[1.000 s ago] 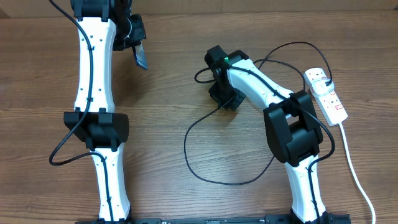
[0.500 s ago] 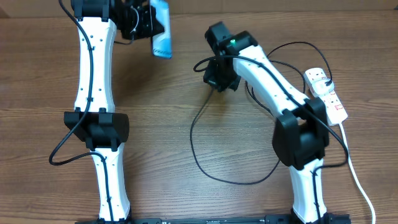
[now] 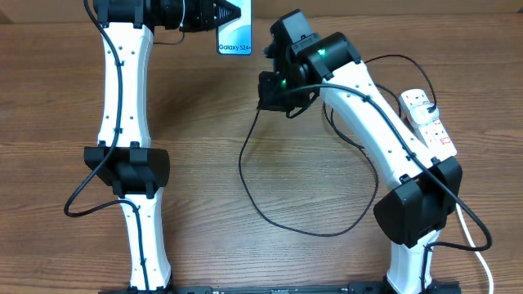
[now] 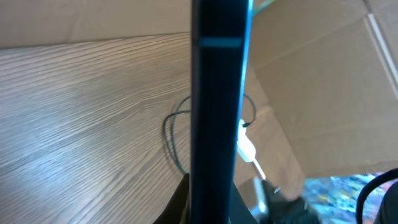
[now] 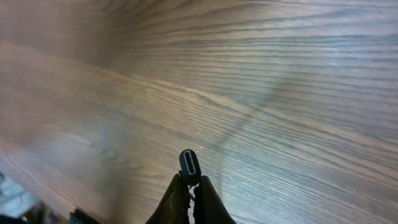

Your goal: Plug charger to phone and switch on socket

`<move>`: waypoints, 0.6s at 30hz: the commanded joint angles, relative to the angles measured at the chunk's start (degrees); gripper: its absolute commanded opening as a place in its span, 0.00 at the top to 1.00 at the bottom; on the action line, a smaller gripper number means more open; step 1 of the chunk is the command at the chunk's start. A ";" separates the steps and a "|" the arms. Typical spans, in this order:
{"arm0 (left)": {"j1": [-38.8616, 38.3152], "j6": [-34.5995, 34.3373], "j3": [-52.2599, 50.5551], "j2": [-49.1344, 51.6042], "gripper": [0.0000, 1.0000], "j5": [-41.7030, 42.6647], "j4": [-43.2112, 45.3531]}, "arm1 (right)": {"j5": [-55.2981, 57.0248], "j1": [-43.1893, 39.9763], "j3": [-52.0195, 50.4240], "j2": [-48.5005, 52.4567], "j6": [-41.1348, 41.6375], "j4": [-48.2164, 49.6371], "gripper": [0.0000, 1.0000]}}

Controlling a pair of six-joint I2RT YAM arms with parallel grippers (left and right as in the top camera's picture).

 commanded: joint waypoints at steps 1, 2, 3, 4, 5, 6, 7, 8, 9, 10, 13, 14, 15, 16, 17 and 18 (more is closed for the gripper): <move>-0.37 -0.57 1.27 -1.90 0.96 5.99 1.33 | -1.36 1.95 1.27 -1.20 -4.63 1.27 0.96; -0.37 -0.55 1.27 -1.90 0.96 5.86 1.38 | -1.36 2.29 1.27 -1.40 -4.76 1.60 0.96; -0.37 -0.24 1.27 -1.90 0.96 5.86 1.36 | -1.36 2.64 1.27 -1.46 -4.79 2.01 0.96; -0.37 -0.13 1.27 -1.90 0.96 5.81 1.33 | -1.16 2.99 1.27 -1.62 -4.74 2.45 0.96; -0.37 -0.15 1.27 -1.90 0.96 5.66 1.33 | -0.94 3.19 1.27 -1.68 -4.72 2.75 0.96; -0.37 -0.15 1.27 -1.90 0.96 5.55 1.36 | -0.90 3.26 1.27 -1.73 -4.72 2.93 0.96; -0.37 -0.15 1.27 -1.90 0.96 5.33 1.36 | -0.90 3.23 1.27 -1.73 -4.72 2.99 0.96; -0.31 -0.17 1.27 -1.90 0.96 4.63 1.38 | -0.87 3.23 1.27 -1.73 -4.74 2.95 0.96; -0.26 -0.17 1.27 -1.90 0.96 3.93 1.36 | -0.87 3.23 1.25 -1.73 -4.74 2.91 0.96; -0.24 -0.22 1.27 -1.90 0.96 2.49 1.31 | -0.90 3.23 1.25 -1.73 -4.74 2.82 0.96; 0.04 -1.53 1.27 -1.90 0.96 -2.82 1.29 | -0.72 3.48 1.01 -1.70 -4.76 2.40 0.96; 0.28 -3.10 1.27 -1.90 0.96 -5.57 1.25 | -0.72 3.80 0.37 -1.70 -4.79 2.40 0.96; 0.44 -4.17 1.27 -1.90 0.96 -7.61 1.20 | -0.72 4.04 -0.09 -1.70 -4.79 2.43 0.96; 0.72 -5.62 1.27 -1.90 0.96 -10.60 0.96 | -0.74 4.50 -0.98 -1.70 -4.79 2.54 0.96; 0.94 -6.58 1.27 -1.90 0.96 -12.81 0.72 | -0.74 5.01 -2.08 -1.70 -4.76 2.84 0.96; 1.25 -7.50 1.27 -1.90 0.96 -15.02 0.44 | -0.74 5.70 -3.52 -1.70 -4.79 3.32 0.96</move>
